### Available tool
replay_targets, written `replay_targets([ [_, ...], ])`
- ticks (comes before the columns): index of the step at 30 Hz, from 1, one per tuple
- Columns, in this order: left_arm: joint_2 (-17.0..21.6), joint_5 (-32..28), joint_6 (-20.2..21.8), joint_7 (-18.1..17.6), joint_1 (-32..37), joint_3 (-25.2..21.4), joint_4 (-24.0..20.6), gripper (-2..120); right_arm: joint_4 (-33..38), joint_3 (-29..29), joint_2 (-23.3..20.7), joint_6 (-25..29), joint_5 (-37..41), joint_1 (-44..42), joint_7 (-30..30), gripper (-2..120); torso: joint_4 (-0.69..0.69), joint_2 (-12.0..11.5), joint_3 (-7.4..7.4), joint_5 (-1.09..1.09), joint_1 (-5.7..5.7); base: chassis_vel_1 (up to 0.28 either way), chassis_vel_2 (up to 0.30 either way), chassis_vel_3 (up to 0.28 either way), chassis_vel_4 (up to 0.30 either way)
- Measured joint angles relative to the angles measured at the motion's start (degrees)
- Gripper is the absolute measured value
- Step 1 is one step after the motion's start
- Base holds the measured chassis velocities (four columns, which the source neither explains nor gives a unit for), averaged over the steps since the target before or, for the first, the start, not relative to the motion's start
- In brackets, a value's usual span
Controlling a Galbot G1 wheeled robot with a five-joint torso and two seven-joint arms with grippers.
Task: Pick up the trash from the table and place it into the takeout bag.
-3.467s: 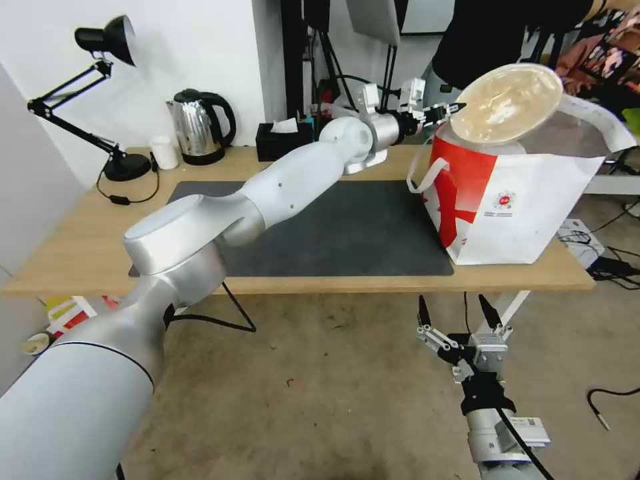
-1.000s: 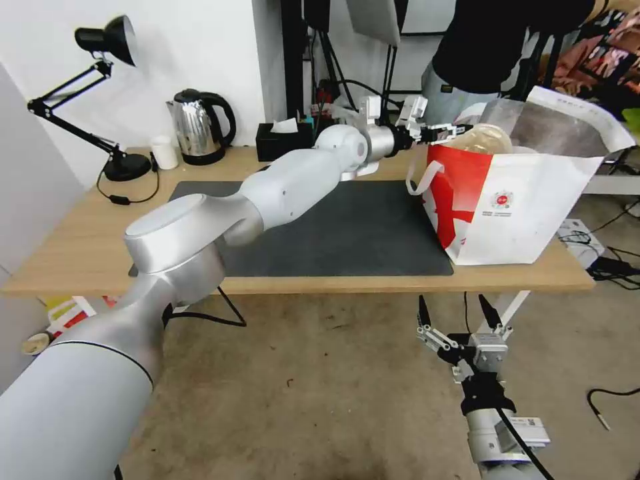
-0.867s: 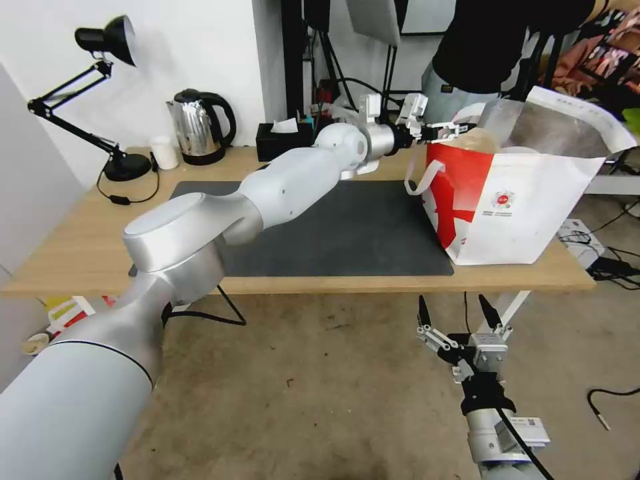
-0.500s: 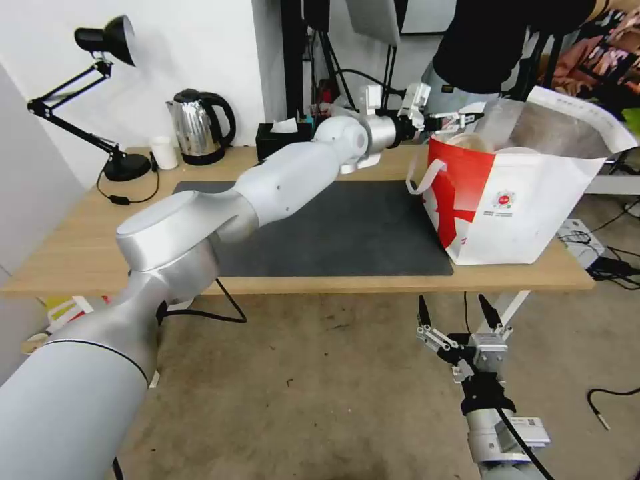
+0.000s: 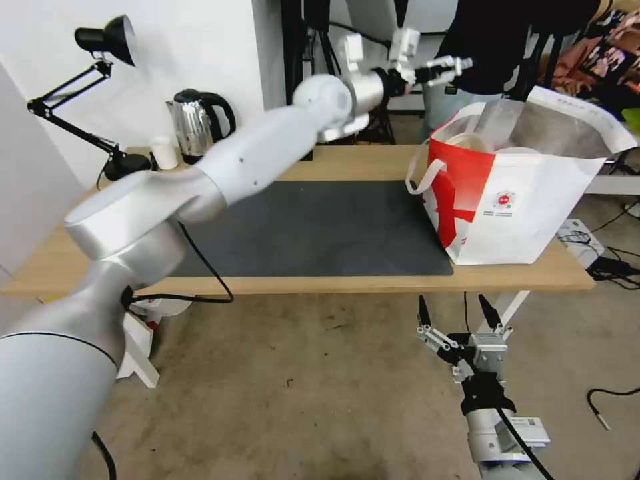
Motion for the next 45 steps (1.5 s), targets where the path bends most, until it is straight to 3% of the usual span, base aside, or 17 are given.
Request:
replay_targets([
  [2,2.4,1.0,-1.1,-1.0,0.4,-0.3,-2.3,100,0.0,0.0,0.0,0.0,0.0,0.0,0.0,100,0.01,0.0,0.0,-0.01,0.0,0.0,0.0,0.0,0.0],
  [4,8.6,3.6,-3.2,-4.3,2.4,-1.8,-8.7,100,0.0,0.0,0.0,0.0,0.0,0.0,0.0,100,0.04,0.0,0.0,-0.04,0.0,0.0,0.0,0.0,0.0],
  [8,12.5,5.4,-4.4,-6.8,4.1,-3.6,-12.9,100,0.0,0.0,0.0,0.0,0.0,0.0,0.0,100,0.05,0.0,0.0,-0.05,0.0,0.0,0.0,0.0,0.0],
  [11,21.0,11.0,-6.9,-11.5,8.6,-8.3,-21.9,100,0.0,0.0,0.0,0.0,0.0,0.0,0.0,100,0.03,0.0,0.0,-0.03,0.0,0.0,0.0,0.0,0.0],
  [12,21.0,11.0,-6.9,-11.5,8.6,-8.3,-21.9,100,0.0,0.0,0.0,0.0,0.0,0.0,0.0,100,0.03,0.0,0.0,-0.03,0.0,0.0,0.0,0.0,0.0],
  [15,34.8,20.3,-11.1,-21.2,22.6,-19.3,-37.0,100,0.0,0.0,0.0,0.0,0.0,0.0,0.0,100,0.06,0.0,-0.01,-0.04,-0.02,0.0,0.0,0.0,0.0],
  [16,34.8,20.3,-11.1,-21.2,22.6,-19.3,-37.0,100,0.0,0.0,0.0,0.0,0.0,0.0,0.0,100,0.06,0.0,-0.01,-0.04,-0.02,0.0,0.0,0.0,0.0],
  [17,37.6,22.2,-11.2,-22.2,28.0,-23.6,-40.2,100,0.0,0.0,0.0,0.0,0.0,0.0,0.0,100,0.07,0.0,-0.01,-0.08,-0.02,0.0,0.0,0.0,0.0],
  [20,44.0,29.7,-12.1,-25.3,56.0,-48.8,-55.1,100,0.0,0.0,0.0,0.0,0.0,0.0,0.0,100,0.07,0.0,-0.02,0.0,-0.03,0.0,0.0,0.0,0.0],
  [21,44.0,29.7,-12.1,-25.3,56.0,-48.8,-55.1,100,0.0,0.0,0.0,0.0,0.0,0.0,0.0,100,0.07,0.0,-0.02,0.0,-0.03,0.0,0.0,0.0,0.0],
  [24,41.5,33.2,-12.5,-25.9,69.7,-55.2,-59.3,100,0.0,0.0,0.0,0.0,0.0,0.0,0.0,100,0.05,0.0,-0.01,-0.01,-0.03,0.0,0.0,0.0,0.0],
  [26,40.5,33.8,-12.3,-26.3,72.0,-56.0,-60.0,100,0.0,0.0,0.0,0.0,0.0,0.0,0.0,100,0.01,0.0,0.0,-0.14,-0.02,0.0,0.0,0.0,0.0],
  [28,38.7,36.1,-12.3,-27.6,75.1,-58.9,-61.5,100,0.0,0.0,0.0,0.0,0.0,0.0,0.0,100,-0.04,0.0,-0.01,0.07,-0.01,0.0,0.0,0.0,0.0],
  [35,32.3,44.4,-12.3,-29.5,85.8,-68.0,-65.6,100,0.0,0.0,0.0,0.0,0.0,0.0,0.0,100,0.04,0.0,-0.01,0.02,-0.01,0.0,0.0,0.0,0.0],
  [39,25.7,50.6,-12.3,-29.3,95.7,-73.5,-69.6,100,0.0,0.0,0.0,0.0,0.0,0.0,0.0,100,0.03,0.0,-0.01,0.01,-0.01,0.0,0.0,0.0,0.0],
  [40,25.7,50.6,-12.3,-29.3,95.7,-73.5,-69.6,100,0.0,0.0,0.0,0.0,0.0,0.0,0.0,100,0.03,0.0,-0.01,0.01,-0.01,0.0,0.0,0.0,0.0],
  [45,17.2,56.6,-12.3,-28.2,103.3,-74.8,-72.4,100,0.0,0.0,0.0,0.0,0.0,0.0,0.0,100,0.04,0.0,-0.02,0.01,-0.02,0.0,0.0,0.0,0.0],
])
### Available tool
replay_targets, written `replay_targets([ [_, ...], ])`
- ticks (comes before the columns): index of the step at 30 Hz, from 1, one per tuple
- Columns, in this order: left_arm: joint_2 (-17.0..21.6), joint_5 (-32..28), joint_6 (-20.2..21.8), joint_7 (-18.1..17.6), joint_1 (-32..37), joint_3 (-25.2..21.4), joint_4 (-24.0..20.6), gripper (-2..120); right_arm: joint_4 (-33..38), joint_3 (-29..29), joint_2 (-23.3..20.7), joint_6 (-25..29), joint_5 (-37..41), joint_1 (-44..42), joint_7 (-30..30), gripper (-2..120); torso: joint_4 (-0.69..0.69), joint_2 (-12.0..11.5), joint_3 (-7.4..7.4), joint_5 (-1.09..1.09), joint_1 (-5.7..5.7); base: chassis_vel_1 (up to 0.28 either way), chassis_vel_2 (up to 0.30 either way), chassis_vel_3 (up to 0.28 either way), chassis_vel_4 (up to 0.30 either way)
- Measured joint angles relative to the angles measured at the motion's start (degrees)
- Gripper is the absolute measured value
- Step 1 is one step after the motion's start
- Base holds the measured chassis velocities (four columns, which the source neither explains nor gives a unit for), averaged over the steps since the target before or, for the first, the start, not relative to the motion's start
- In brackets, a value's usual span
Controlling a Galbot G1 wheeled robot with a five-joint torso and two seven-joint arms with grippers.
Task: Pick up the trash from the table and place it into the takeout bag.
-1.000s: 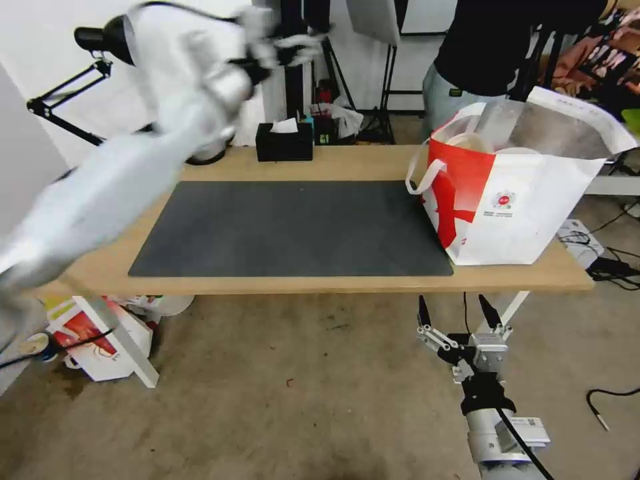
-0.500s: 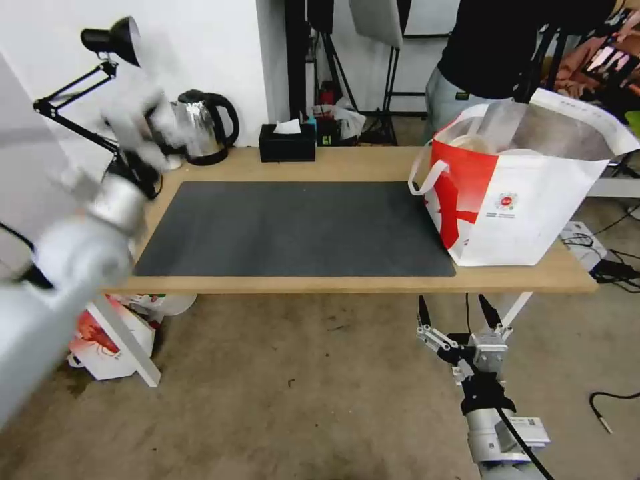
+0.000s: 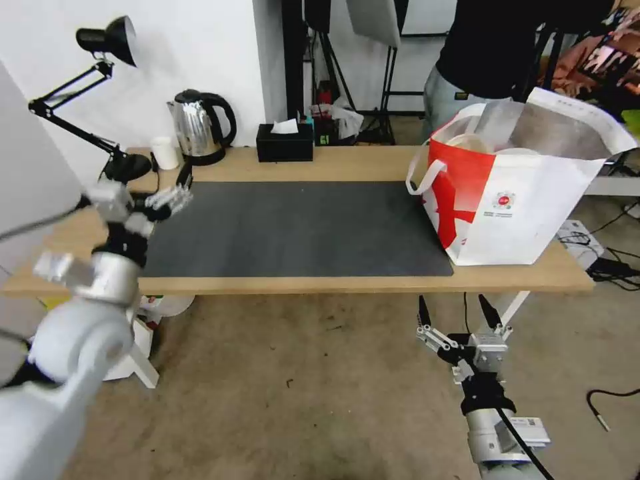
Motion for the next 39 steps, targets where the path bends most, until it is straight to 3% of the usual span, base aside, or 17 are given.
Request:
replay_targets([
  [4,-6.3,6.2,0.2,0.3,4.5,0.1,-1.1,100,0.0,0.0,0.0,0.0,0.0,0.0,0.0,100,-0.01,0.0,0.01,0.0,0.0,0.0,0.0,0.0,0.0],
  [13,-12.5,13.4,1.0,0.3,10.9,-0.3,-2.4,100,0.0,0.0,0.0,0.0,0.0,0.0,0.0,100,-0.01,0.0,0.01,-0.01,0.01,0.0,0.0,0.0,0.0],
  [20,-13.2,14.6,-0.4,1.1,14.6,0.8,-1.7,100,0.0,0.0,0.0,0.0,0.0,0.0,0.0,100,0.0,0.0,0.01,0.0,0.01,0.0,0.0,0.0,0.0],
  [39,-17.1,18.2,-0.5,1.3,16.9,6.7,0.5,100,0.0,0.0,0.0,0.0,0.0,0.0,0.0,100,-0.01,0.0,0.01,-0.01,0.01,0.0,0.0,0.0,0.0],
])
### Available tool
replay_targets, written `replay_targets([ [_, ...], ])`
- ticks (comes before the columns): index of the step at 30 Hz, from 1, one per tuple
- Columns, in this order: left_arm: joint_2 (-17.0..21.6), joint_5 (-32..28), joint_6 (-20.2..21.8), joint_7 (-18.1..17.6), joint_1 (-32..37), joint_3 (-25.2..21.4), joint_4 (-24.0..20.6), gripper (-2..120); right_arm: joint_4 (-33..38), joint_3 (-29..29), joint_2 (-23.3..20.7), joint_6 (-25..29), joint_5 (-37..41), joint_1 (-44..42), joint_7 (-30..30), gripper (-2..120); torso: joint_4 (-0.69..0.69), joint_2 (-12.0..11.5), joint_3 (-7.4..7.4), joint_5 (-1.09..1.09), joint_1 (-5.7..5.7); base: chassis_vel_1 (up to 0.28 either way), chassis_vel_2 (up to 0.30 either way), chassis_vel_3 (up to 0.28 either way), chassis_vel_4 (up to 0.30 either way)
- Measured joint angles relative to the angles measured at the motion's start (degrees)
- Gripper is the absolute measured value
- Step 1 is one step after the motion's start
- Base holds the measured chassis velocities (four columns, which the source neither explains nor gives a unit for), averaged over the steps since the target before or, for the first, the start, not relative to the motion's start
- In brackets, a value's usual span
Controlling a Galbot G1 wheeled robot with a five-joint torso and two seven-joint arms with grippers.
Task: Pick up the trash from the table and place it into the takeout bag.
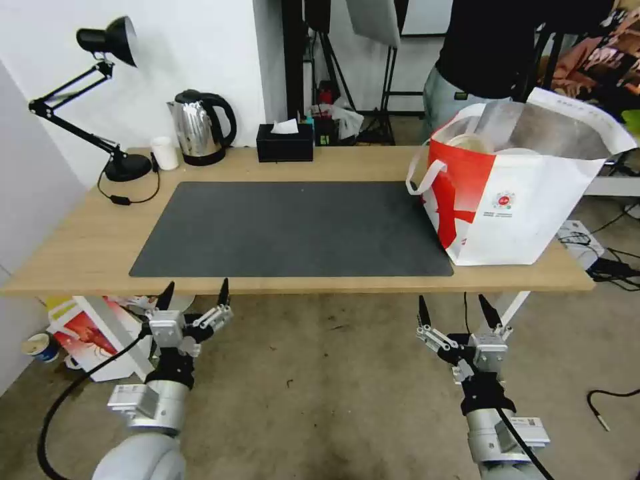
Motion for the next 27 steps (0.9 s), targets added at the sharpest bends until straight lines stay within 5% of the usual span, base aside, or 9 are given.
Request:
replay_targets([
  [27,-2.7,3.9,-3.0,-0.2,1.1,3.2,5.7,100,0.0,0.0,0.0,0.0,0.0,0.0,0.0,100,0.01,0.0,0.0,0.0,0.0,0.0,0.0,0.0,0.0],
])
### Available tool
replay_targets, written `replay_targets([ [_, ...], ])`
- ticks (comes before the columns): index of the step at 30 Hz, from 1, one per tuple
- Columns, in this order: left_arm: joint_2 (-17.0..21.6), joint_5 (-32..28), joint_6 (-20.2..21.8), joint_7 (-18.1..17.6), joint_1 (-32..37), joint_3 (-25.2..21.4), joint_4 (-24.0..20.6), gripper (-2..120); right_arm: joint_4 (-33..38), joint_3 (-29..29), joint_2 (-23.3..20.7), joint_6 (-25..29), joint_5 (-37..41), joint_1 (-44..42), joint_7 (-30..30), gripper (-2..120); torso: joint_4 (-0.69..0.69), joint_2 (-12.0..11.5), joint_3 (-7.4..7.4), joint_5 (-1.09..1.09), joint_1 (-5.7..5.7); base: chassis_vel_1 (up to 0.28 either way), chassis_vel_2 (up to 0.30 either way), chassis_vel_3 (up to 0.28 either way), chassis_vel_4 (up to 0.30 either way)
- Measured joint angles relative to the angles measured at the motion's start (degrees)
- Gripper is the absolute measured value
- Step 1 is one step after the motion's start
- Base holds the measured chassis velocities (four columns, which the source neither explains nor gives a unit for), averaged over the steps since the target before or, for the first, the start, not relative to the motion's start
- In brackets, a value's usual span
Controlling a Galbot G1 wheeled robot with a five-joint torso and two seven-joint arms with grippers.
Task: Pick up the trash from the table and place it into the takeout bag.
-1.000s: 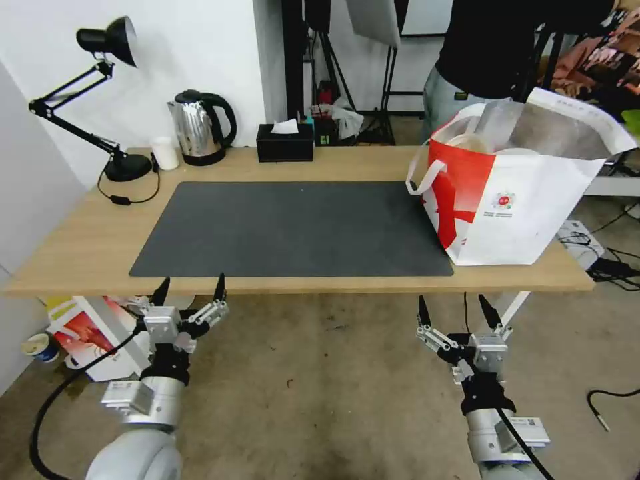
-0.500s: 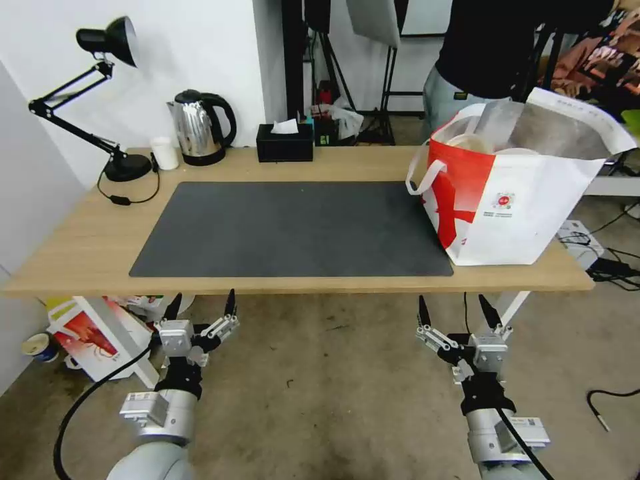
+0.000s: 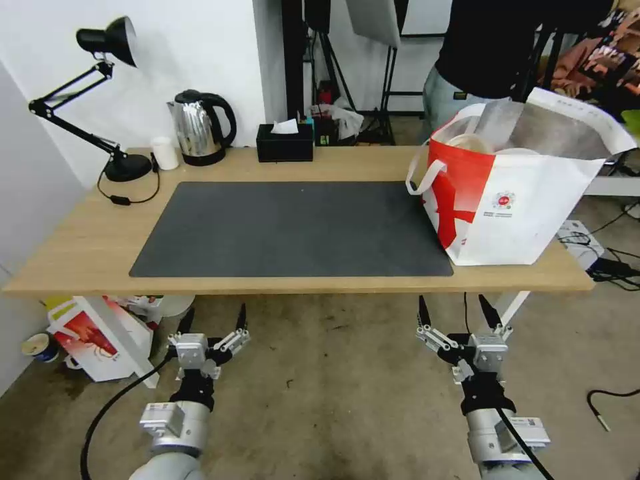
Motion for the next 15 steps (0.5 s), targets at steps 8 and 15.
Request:
replay_targets([
  [8,0.4,-0.4,-1.3,1.0,-0.5,-0.8,0.3,100,0.0,0.0,0.0,0.0,0.0,0.0,0.0,100,0.0,0.0,0.0,0.0,0.0,0.0,0.0,0.0,0.0],
  [15,1.0,-1.0,-1.3,1.4,-0.9,-1.4,-0.2,100,0.0,0.0,0.0,0.0,0.0,0.0,0.0,100,0.0,0.0,0.0,0.0,0.0,0.0,0.0,0.0,0.0],
])
